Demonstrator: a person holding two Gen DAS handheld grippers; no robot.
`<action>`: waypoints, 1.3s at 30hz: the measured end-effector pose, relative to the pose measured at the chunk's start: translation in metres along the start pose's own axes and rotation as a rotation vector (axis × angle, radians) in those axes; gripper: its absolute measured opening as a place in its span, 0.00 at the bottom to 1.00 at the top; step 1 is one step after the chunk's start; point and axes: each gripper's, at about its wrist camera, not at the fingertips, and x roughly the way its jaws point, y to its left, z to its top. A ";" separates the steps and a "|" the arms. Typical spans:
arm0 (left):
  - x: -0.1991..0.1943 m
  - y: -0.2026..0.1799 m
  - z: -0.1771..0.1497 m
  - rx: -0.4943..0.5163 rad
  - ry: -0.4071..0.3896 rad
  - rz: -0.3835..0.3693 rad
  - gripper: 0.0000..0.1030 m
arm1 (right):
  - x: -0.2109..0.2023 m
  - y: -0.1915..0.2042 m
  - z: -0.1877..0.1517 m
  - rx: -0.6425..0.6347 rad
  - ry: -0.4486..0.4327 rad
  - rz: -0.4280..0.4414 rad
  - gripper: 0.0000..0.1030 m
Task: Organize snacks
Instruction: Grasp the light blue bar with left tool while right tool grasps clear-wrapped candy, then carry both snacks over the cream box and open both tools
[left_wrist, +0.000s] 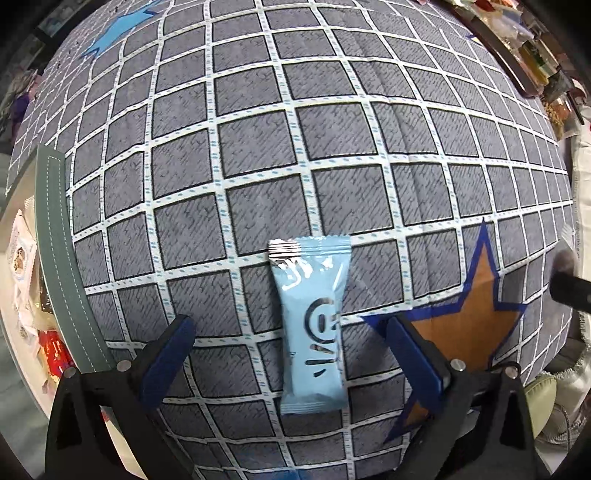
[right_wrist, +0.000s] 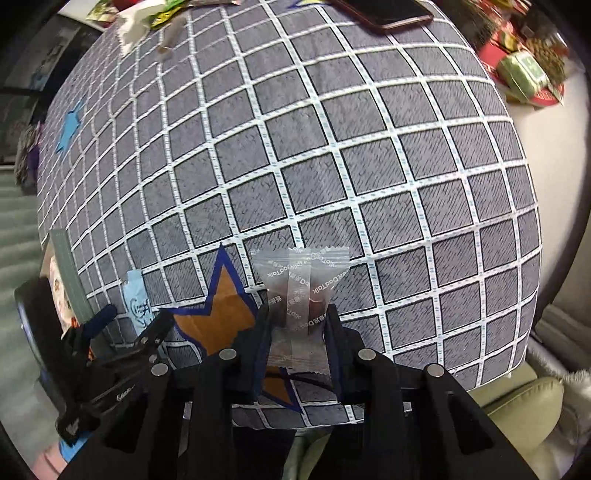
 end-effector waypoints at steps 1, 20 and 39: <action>0.000 -0.004 0.000 0.010 0.001 0.000 0.98 | -0.001 0.014 0.001 -0.003 -0.001 -0.001 0.28; -0.095 -0.056 -0.001 0.020 -0.132 -0.034 0.24 | -0.080 0.007 -0.008 -0.096 -0.013 0.096 0.28; -0.137 0.191 -0.065 -0.491 -0.219 0.046 0.24 | -0.053 0.278 -0.019 -0.666 0.115 0.214 0.28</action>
